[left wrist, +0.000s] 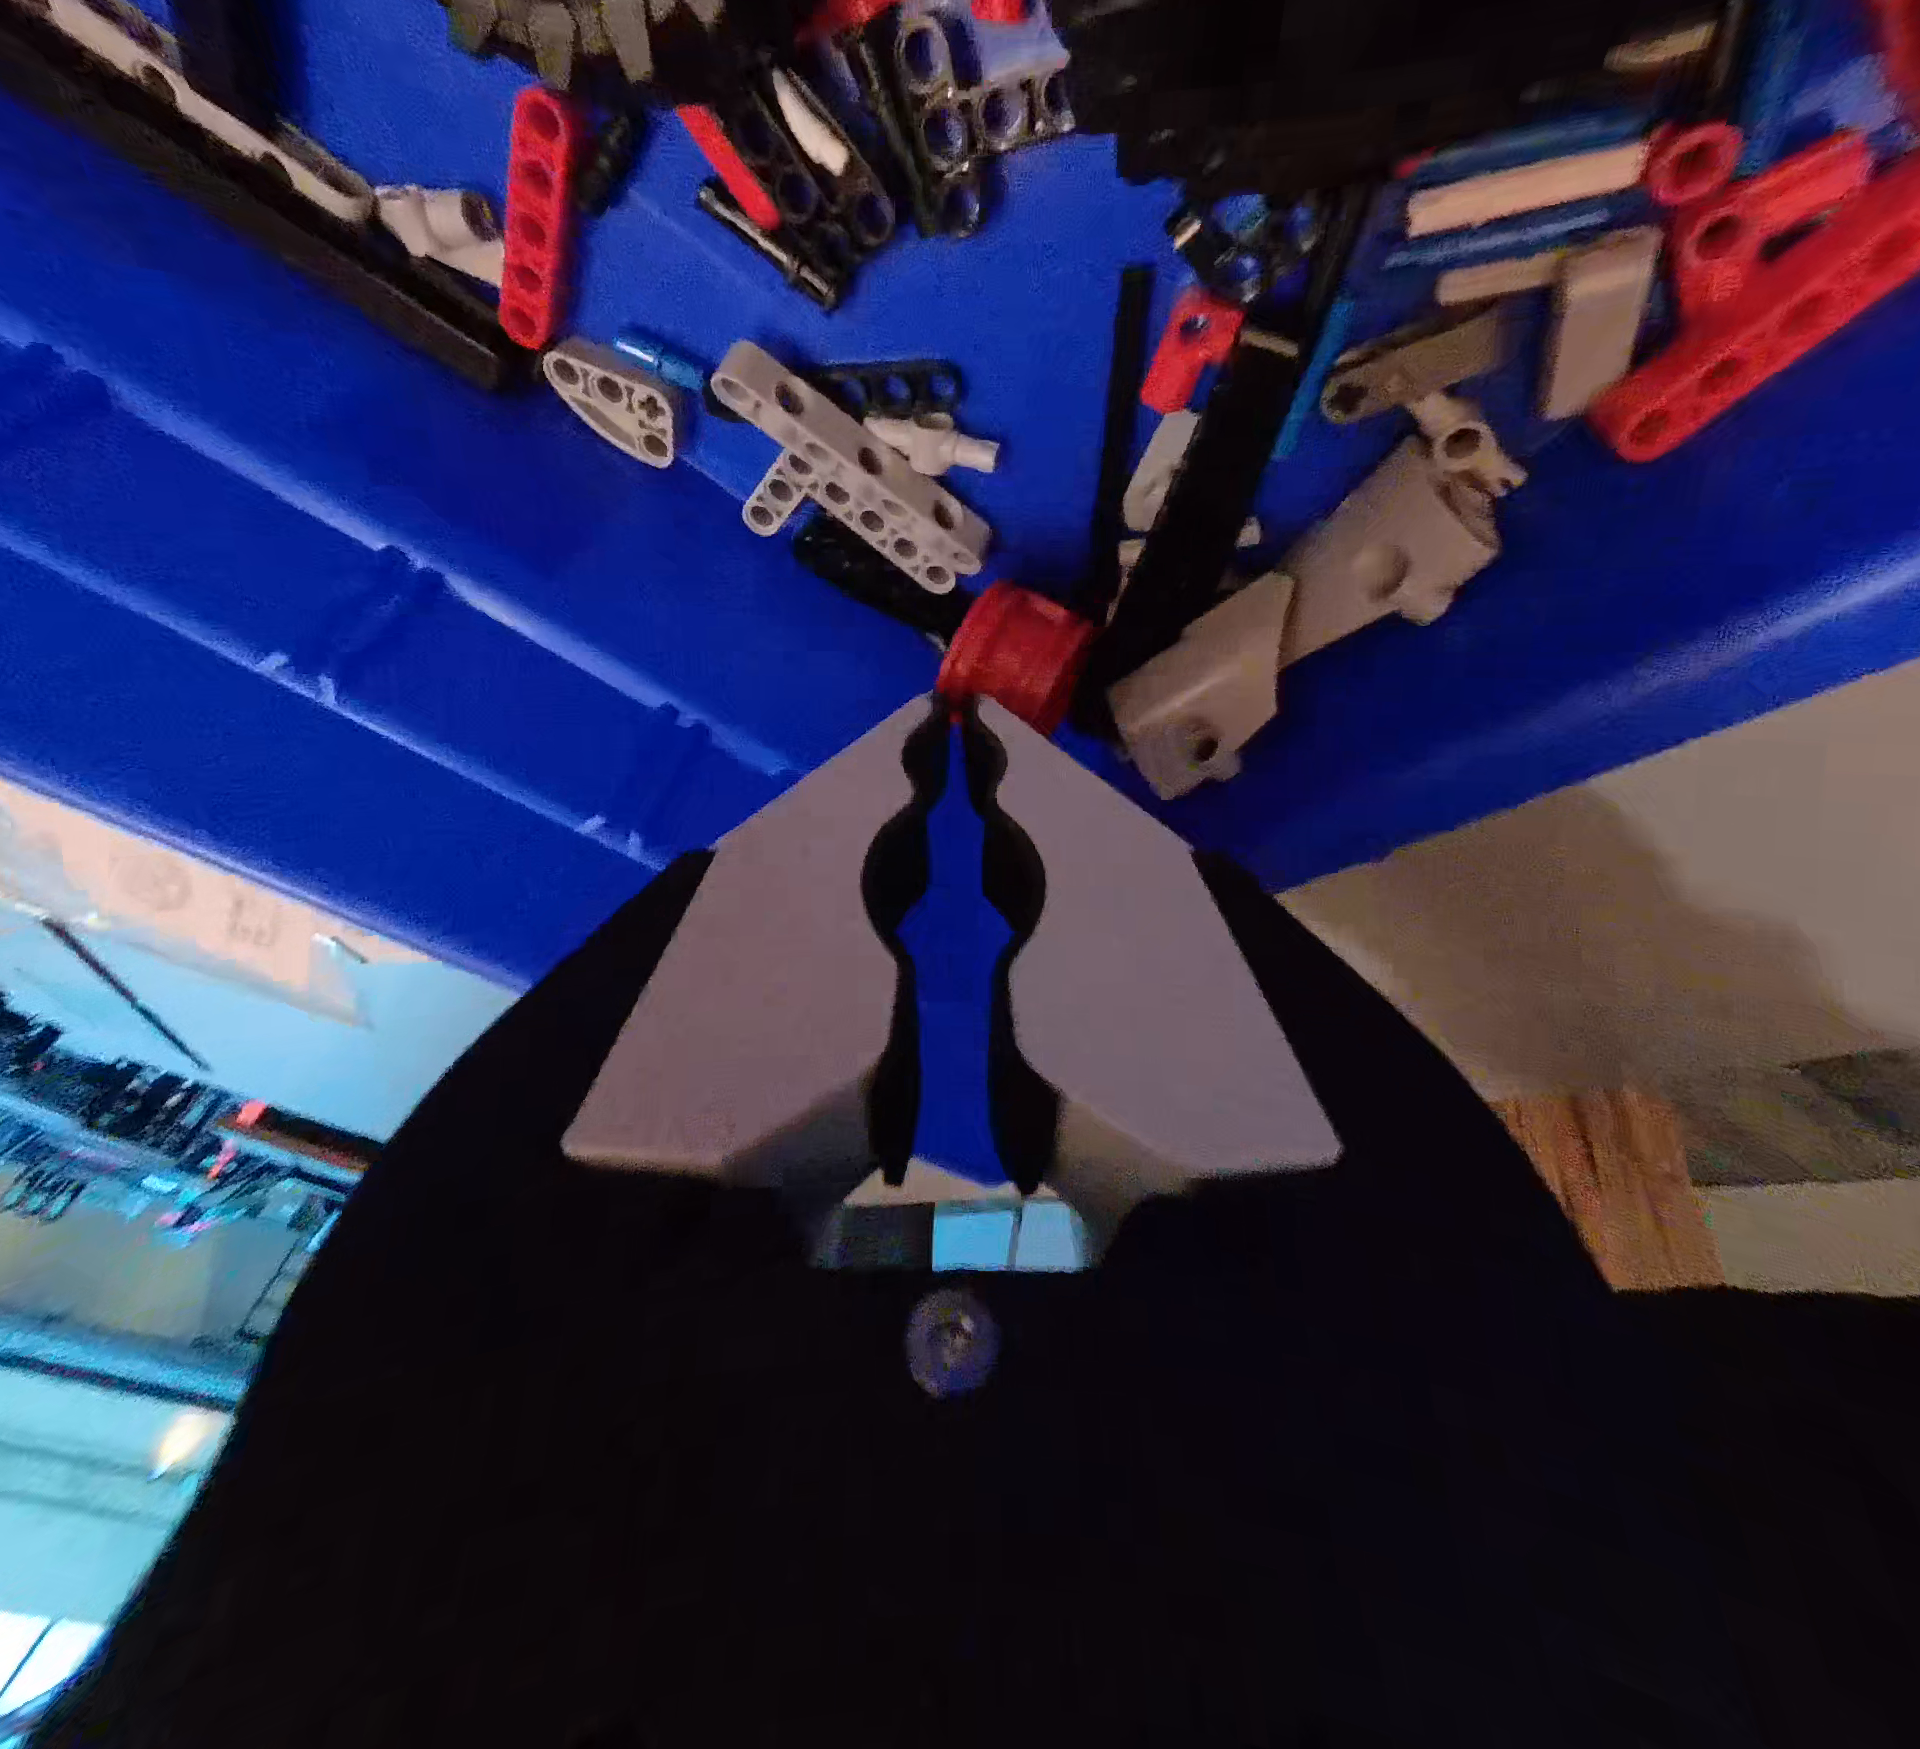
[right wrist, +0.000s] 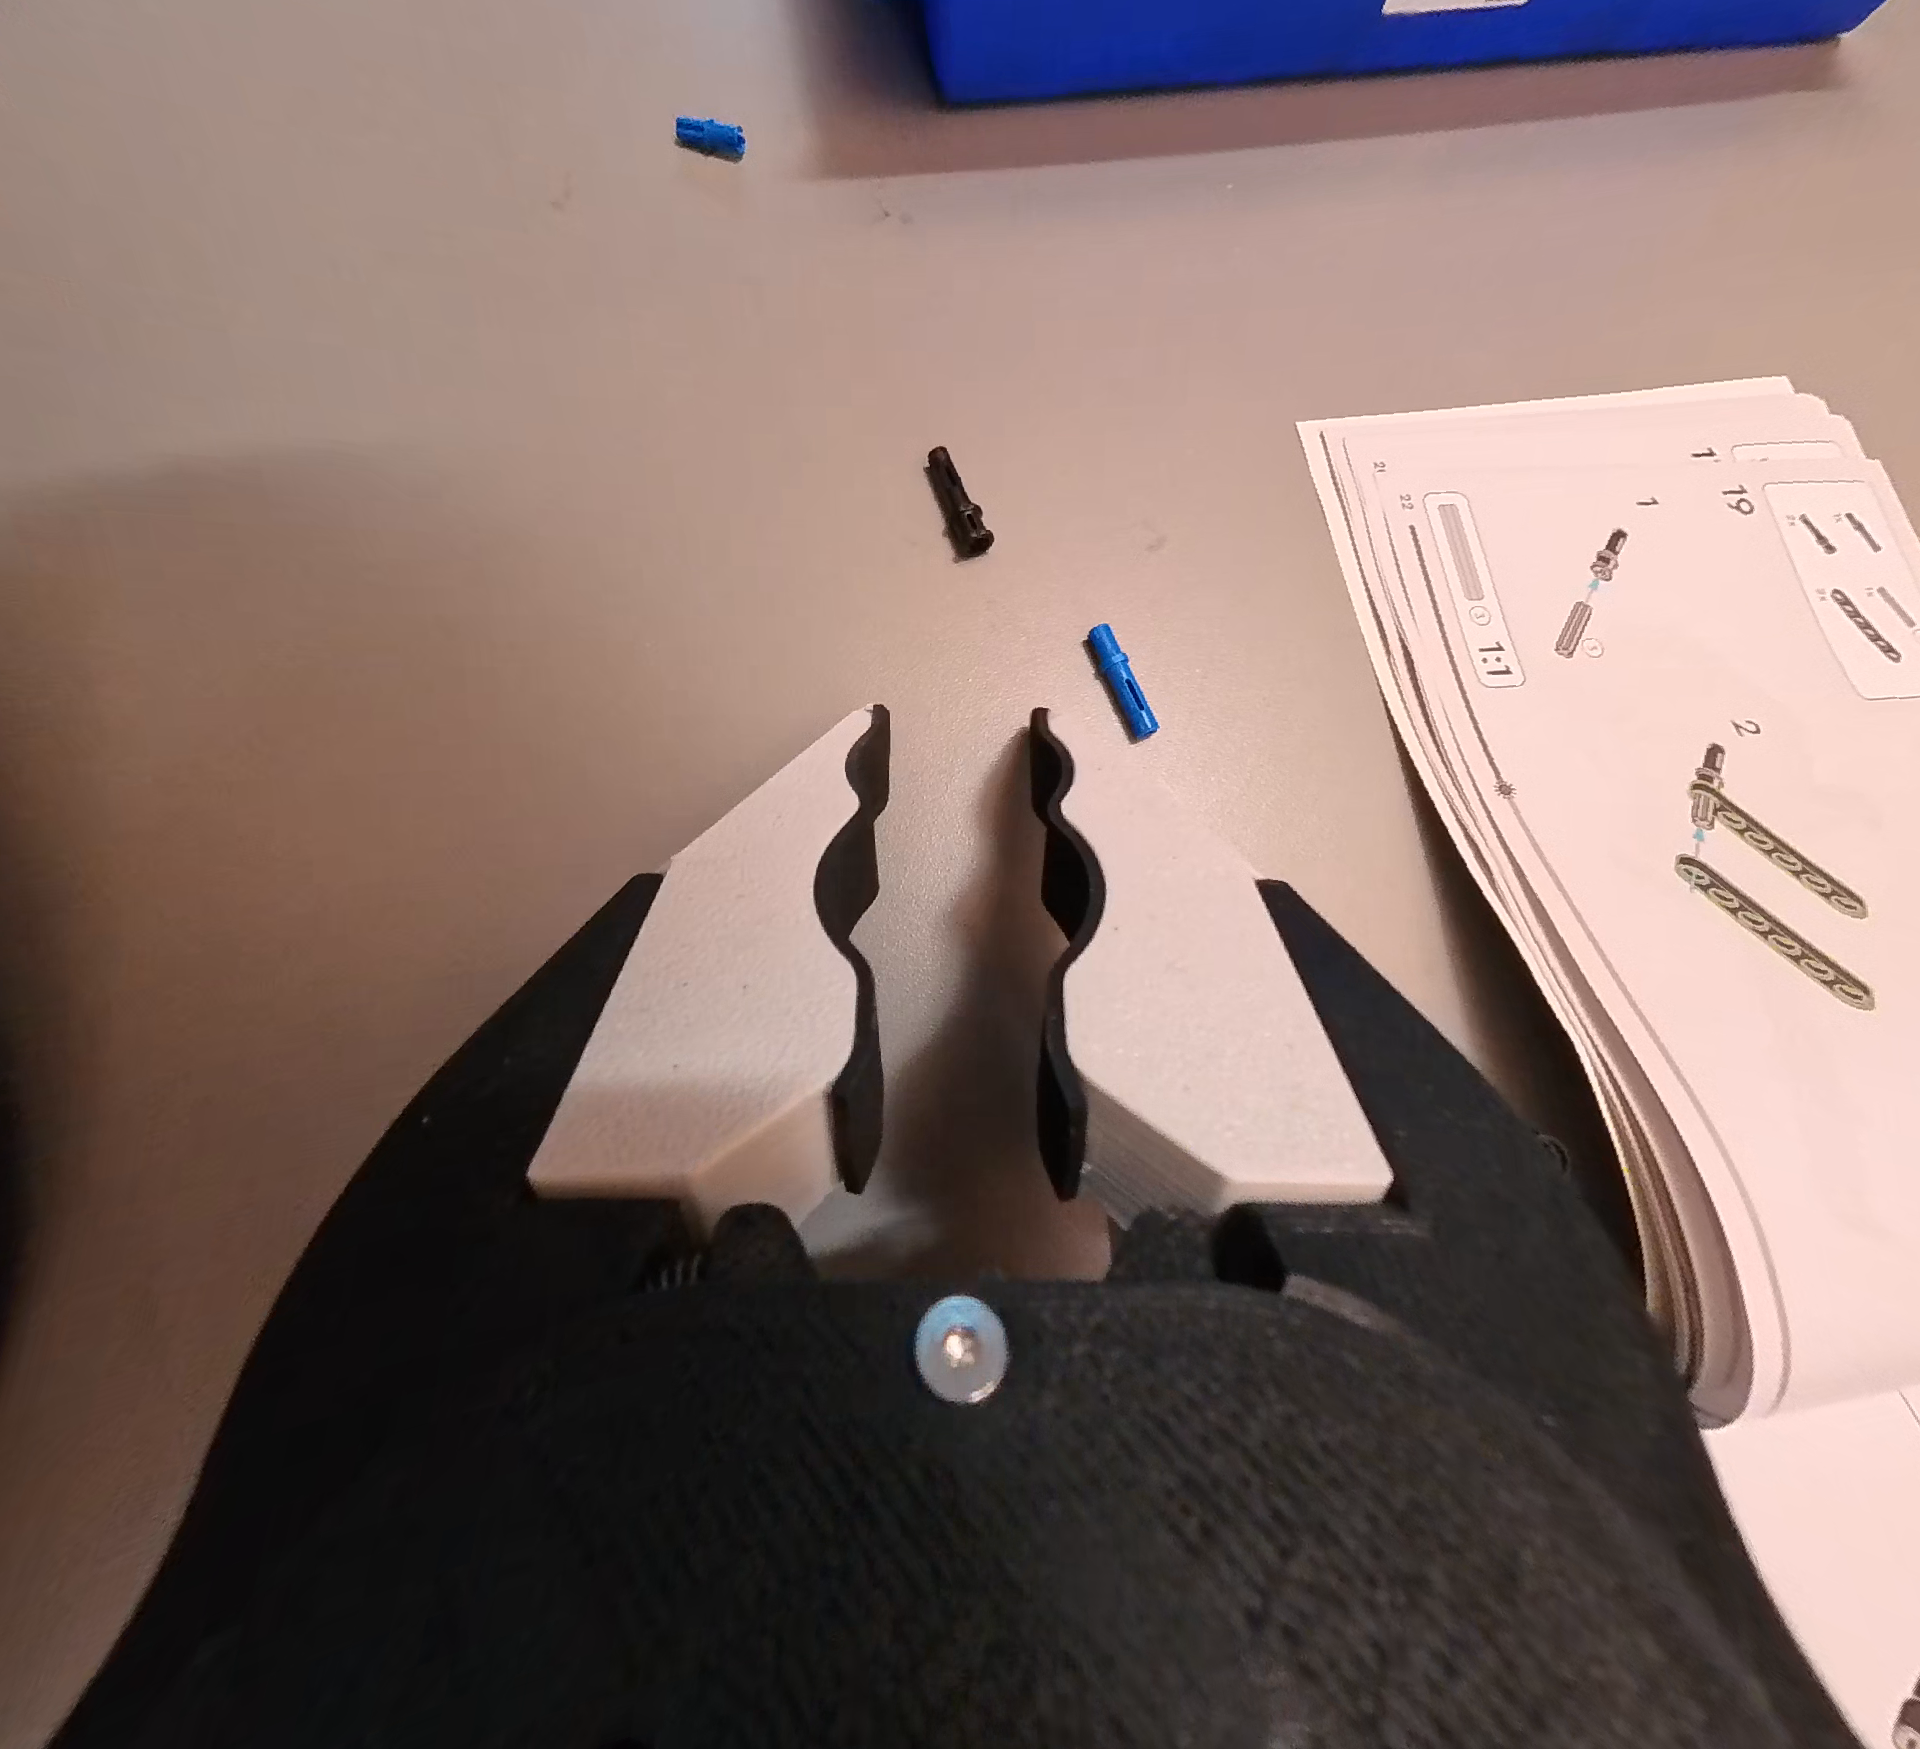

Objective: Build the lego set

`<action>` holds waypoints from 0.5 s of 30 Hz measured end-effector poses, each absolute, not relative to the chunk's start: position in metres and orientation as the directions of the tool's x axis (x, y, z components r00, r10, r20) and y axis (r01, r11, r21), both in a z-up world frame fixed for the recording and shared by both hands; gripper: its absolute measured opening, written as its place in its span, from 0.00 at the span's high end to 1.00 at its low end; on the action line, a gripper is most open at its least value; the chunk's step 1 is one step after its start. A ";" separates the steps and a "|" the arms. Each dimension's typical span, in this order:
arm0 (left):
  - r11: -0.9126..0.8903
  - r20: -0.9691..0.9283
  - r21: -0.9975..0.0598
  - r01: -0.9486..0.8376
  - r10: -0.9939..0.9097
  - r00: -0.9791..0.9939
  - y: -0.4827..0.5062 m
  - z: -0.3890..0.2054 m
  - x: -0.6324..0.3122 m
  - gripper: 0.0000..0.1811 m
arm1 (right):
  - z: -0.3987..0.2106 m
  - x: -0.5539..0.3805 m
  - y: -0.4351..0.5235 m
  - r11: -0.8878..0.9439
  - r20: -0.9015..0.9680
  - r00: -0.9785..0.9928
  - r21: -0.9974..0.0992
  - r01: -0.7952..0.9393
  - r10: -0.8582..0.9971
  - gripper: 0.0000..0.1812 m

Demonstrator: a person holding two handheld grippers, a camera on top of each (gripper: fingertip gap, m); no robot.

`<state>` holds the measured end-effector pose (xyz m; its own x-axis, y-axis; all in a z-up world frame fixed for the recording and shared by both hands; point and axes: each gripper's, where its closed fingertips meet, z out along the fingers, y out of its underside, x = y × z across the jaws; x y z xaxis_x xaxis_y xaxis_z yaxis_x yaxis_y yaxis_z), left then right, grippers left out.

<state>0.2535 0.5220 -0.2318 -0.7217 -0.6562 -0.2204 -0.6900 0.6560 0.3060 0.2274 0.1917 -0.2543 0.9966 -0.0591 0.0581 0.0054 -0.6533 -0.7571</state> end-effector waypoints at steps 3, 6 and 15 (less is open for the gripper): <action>0.656 -0.274 0.346 -0.671 -0.613 -0.741 0.526 -0.226 0.258 1.00 | -0.255 0.227 0.192 -0.653 0.053 0.997 -0.757 0.002 -0.058 0.87; 0.660 -0.296 0.288 -0.693 -0.627 -0.720 0.518 -0.211 0.263 1.00 | -0.255 0.227 0.192 -0.653 0.055 0.997 -0.757 0.004 -0.058 0.87; 0.715 -0.207 0.184 -0.675 -0.643 -0.738 0.499 -0.245 0.279 1.00 | -0.255 0.227 0.192 -0.653 0.064 0.997 -0.757 0.016 -0.051 0.88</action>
